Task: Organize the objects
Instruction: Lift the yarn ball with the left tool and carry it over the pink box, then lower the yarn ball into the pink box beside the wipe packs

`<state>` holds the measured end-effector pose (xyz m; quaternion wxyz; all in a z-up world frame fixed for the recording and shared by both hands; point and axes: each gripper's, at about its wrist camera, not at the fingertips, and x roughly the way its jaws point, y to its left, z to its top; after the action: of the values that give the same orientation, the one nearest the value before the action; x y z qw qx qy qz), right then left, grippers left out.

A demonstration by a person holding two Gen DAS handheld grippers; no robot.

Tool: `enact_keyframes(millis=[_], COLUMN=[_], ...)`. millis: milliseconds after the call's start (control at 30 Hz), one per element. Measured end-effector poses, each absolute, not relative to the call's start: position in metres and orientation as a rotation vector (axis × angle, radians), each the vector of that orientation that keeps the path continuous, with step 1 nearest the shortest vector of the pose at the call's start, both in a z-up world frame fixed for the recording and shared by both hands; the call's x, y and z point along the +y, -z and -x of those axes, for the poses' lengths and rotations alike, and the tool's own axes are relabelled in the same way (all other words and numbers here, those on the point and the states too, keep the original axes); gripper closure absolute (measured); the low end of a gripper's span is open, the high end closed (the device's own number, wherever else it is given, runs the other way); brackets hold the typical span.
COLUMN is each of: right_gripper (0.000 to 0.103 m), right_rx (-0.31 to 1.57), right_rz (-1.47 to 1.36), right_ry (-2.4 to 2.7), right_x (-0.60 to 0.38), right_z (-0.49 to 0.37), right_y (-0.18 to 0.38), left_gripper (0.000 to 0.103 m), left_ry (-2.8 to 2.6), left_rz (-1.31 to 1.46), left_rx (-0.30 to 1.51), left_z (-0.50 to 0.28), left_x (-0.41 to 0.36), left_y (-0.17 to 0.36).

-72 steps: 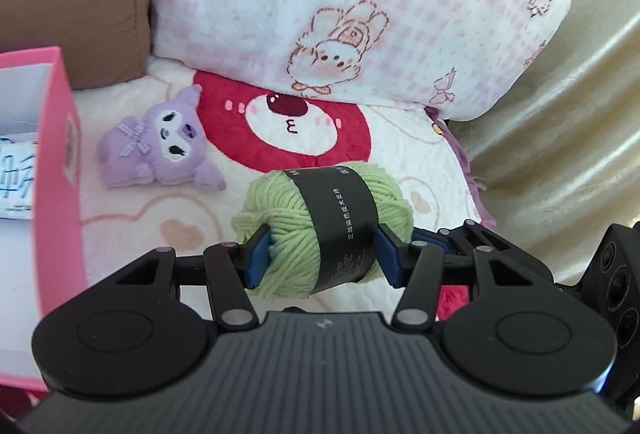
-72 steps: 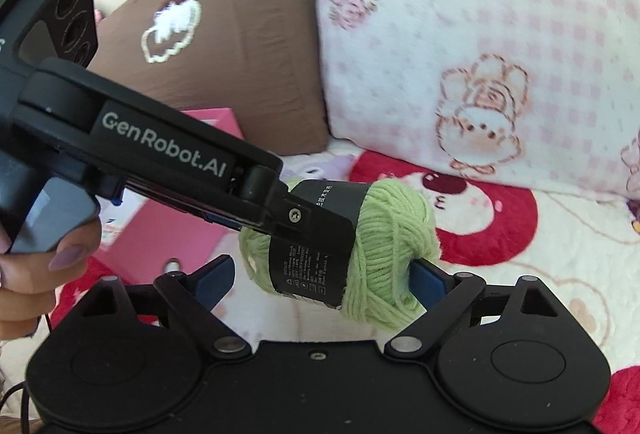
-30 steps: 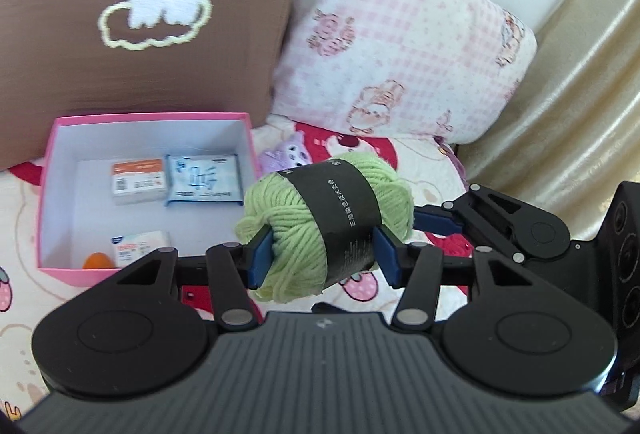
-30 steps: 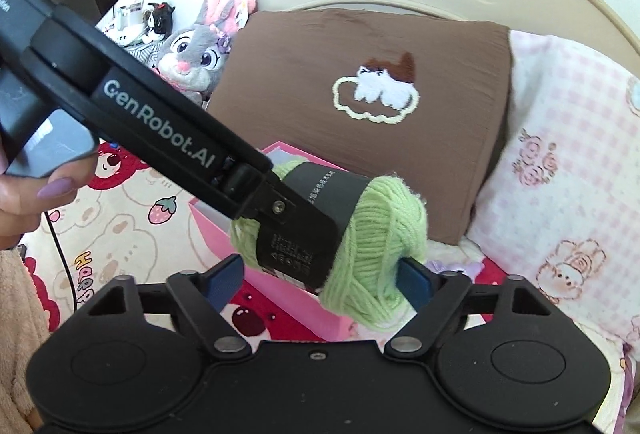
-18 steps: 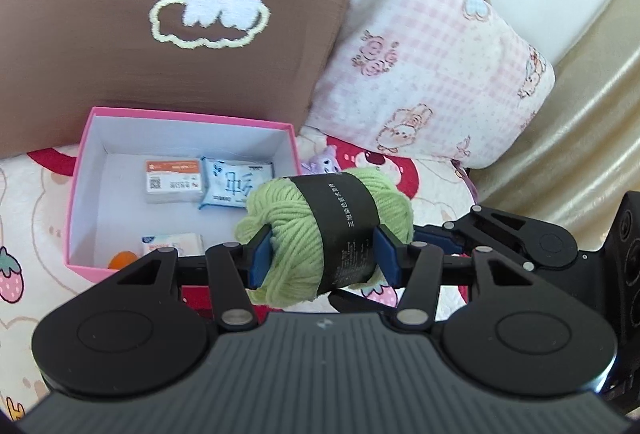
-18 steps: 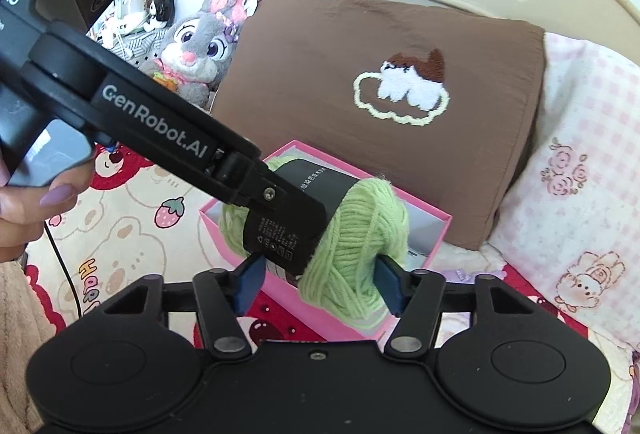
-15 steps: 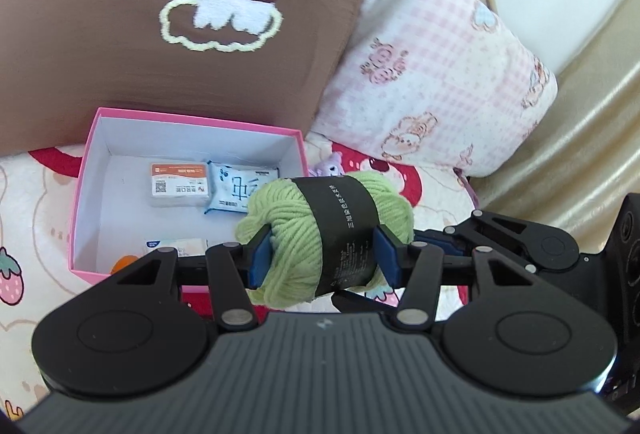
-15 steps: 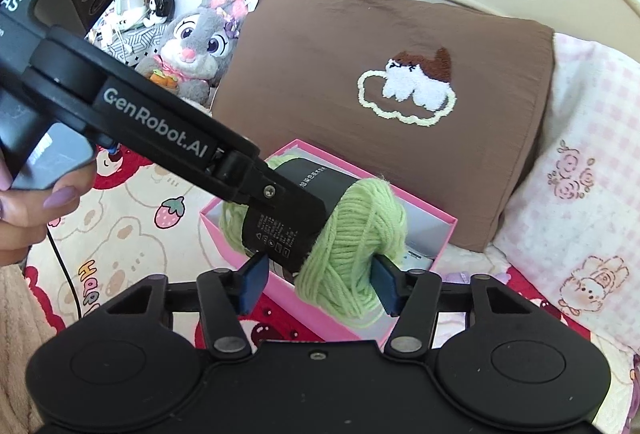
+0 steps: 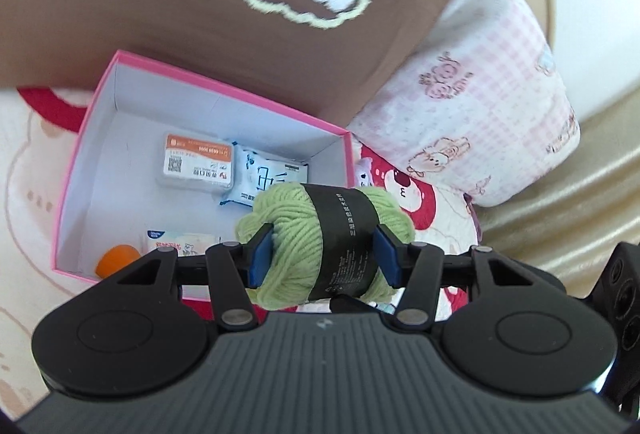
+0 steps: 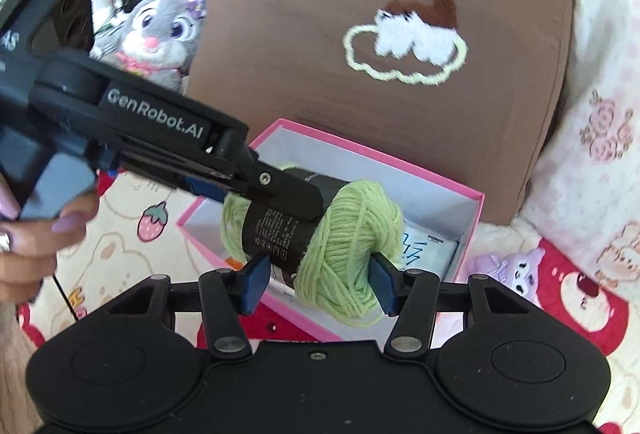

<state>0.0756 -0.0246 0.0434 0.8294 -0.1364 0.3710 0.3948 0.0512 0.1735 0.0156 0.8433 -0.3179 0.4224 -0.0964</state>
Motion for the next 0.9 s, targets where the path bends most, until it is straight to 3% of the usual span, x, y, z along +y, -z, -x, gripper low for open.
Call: enact_keyframes(millis=[300, 567, 900], right_gripper=[0.046, 0.058, 0.058], right_rx=[0.82, 0.864, 0.91], right_rz=[0.297, 0.295, 0.358], right_ry=[-0.801, -0.777, -0.745], right_x=[-0.012, -0.009, -0.001], right_z=[-0.095, -0.114, -0.123], right_y=[-0.014, 0.007, 0.03], left_gripper=[0.051, 0.055, 0.058], left_ry=[0.222, 0.234, 0.248], left_rz=[0.713, 0.751, 0.757], left_rx=[0.928, 0.952, 0.988], left_z=[-0.07, -0.085, -0.097], left_x=[0.182, 0.189, 0.186], left_y=[0.025, 0.062, 0.094])
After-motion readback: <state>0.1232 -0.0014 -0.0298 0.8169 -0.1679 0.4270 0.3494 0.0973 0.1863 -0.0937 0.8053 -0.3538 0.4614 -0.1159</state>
